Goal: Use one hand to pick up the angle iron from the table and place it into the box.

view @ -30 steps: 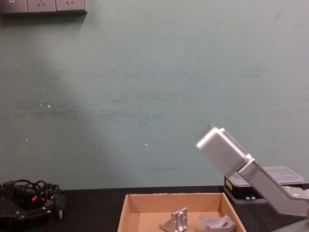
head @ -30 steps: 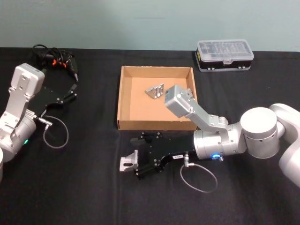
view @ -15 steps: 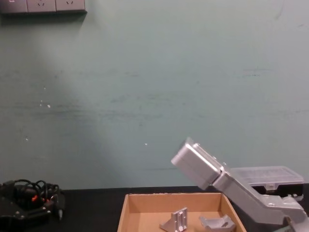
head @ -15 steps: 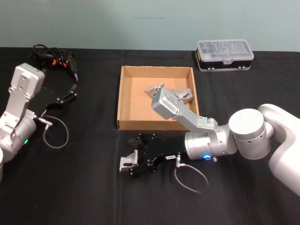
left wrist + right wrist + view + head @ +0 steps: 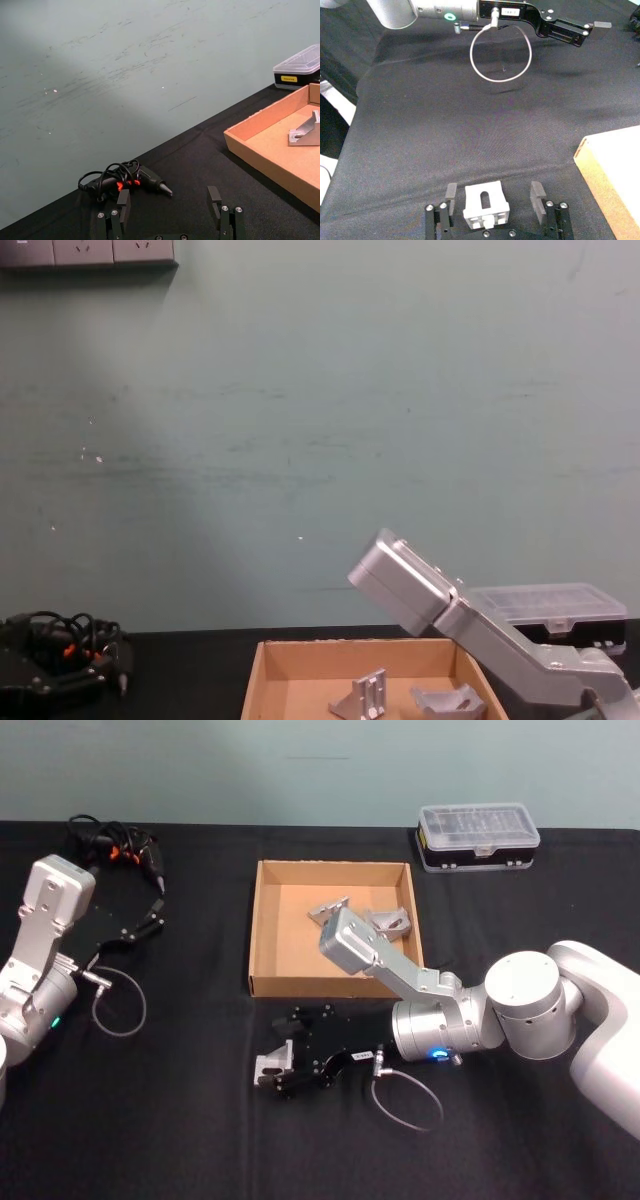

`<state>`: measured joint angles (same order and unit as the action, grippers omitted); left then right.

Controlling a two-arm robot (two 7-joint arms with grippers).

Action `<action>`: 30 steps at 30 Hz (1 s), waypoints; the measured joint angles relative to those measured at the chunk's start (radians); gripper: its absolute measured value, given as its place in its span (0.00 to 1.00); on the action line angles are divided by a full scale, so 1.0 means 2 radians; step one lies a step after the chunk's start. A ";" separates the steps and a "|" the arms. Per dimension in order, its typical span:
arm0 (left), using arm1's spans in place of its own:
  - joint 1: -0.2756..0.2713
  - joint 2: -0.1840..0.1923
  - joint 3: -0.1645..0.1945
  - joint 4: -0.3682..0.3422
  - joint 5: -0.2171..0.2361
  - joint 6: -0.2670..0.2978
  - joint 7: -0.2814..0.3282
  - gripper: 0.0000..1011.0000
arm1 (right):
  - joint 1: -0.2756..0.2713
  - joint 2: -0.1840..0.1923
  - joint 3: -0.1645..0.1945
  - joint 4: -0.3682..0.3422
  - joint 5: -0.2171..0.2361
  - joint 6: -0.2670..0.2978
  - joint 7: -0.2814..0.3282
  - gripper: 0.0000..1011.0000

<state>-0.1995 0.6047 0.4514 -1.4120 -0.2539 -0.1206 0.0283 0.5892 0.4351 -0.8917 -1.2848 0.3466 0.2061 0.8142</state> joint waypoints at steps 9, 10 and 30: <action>0.000 0.000 0.000 0.000 0.000 0.000 0.000 0.99 | 0.000 0.000 0.000 0.000 0.001 -0.001 0.000 0.71; 0.000 0.000 0.000 0.000 0.000 0.000 0.000 0.99 | 0.000 0.000 0.000 0.000 0.001 -0.001 0.000 0.69; 0.000 0.000 0.000 0.000 0.000 0.000 0.000 0.99 | -0.007 0.008 0.029 -0.019 0.032 -0.018 0.010 0.45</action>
<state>-0.1995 0.6047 0.4514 -1.4120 -0.2539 -0.1206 0.0283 0.5746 0.4512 -0.8336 -1.3226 0.4113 0.1700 0.8346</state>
